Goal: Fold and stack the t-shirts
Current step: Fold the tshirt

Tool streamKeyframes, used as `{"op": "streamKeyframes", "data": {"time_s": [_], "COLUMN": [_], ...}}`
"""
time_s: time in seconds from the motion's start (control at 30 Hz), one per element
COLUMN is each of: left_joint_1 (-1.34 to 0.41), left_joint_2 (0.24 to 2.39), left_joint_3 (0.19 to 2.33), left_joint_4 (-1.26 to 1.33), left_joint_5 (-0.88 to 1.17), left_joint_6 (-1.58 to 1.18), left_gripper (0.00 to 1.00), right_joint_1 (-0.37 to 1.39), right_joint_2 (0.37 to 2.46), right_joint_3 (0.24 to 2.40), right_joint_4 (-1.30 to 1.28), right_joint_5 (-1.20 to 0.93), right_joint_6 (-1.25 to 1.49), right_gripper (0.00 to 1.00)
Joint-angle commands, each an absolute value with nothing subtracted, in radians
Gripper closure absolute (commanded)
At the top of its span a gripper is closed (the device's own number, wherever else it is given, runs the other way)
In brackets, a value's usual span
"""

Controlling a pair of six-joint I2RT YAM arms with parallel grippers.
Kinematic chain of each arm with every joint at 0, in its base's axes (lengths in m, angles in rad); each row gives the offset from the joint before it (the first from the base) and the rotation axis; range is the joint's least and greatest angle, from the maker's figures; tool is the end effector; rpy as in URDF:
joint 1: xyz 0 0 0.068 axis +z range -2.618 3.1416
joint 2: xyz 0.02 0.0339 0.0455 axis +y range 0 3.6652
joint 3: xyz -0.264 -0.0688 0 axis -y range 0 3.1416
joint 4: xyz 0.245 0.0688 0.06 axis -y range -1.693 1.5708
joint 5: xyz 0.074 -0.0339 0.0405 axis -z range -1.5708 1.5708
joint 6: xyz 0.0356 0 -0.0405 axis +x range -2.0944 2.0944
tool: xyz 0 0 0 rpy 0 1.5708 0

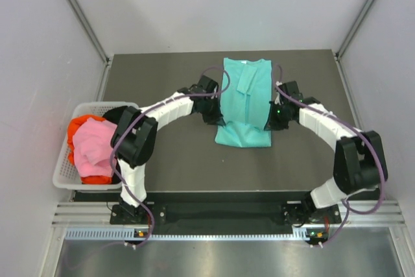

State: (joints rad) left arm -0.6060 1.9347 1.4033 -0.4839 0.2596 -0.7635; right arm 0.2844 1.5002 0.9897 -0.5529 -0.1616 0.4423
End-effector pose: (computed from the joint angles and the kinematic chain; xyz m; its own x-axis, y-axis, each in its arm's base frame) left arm 0.3341 -0.2426 0.1957 -0.9621 -0.1464 -0.2302 -0.0048 0.8528 -0.5222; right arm 0.2839 0.0890 0.2141 -0.9088 0.1744 -0.3790 0.0410 0.9413 0.3351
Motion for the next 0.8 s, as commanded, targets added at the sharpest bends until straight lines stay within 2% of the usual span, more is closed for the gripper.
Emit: {"op": "streamKeyframes", "data": {"time_s": [0.0,0.43,0.77], "left_joint_1": [-0.549,-0.456,-0.382], "left_joint_2": [1.997,2.339,2.402], "left_joint_3": [1.569,2.044,2.068], "left_joint_4": [-0.514,-0.571,-0.404], "left_joint_5": [0.288,0.391,0.46], "left_joint_6": [-0.703,-0.604,-0.686], "left_gripper": [1.0,1.0,1.0], "right_joint_1": [0.242,0.138,0.101], "right_joint_2": [1.591,1.862,1.991], "right_joint_3": [1.126,1.465,1.601], "right_joint_4": [-0.514,-0.512,-0.482], "right_joint_5": [-0.218,-0.267,-0.305], "right_joint_6": [0.339,0.287,0.287], "right_gripper": [1.0,1.0,1.0]}}
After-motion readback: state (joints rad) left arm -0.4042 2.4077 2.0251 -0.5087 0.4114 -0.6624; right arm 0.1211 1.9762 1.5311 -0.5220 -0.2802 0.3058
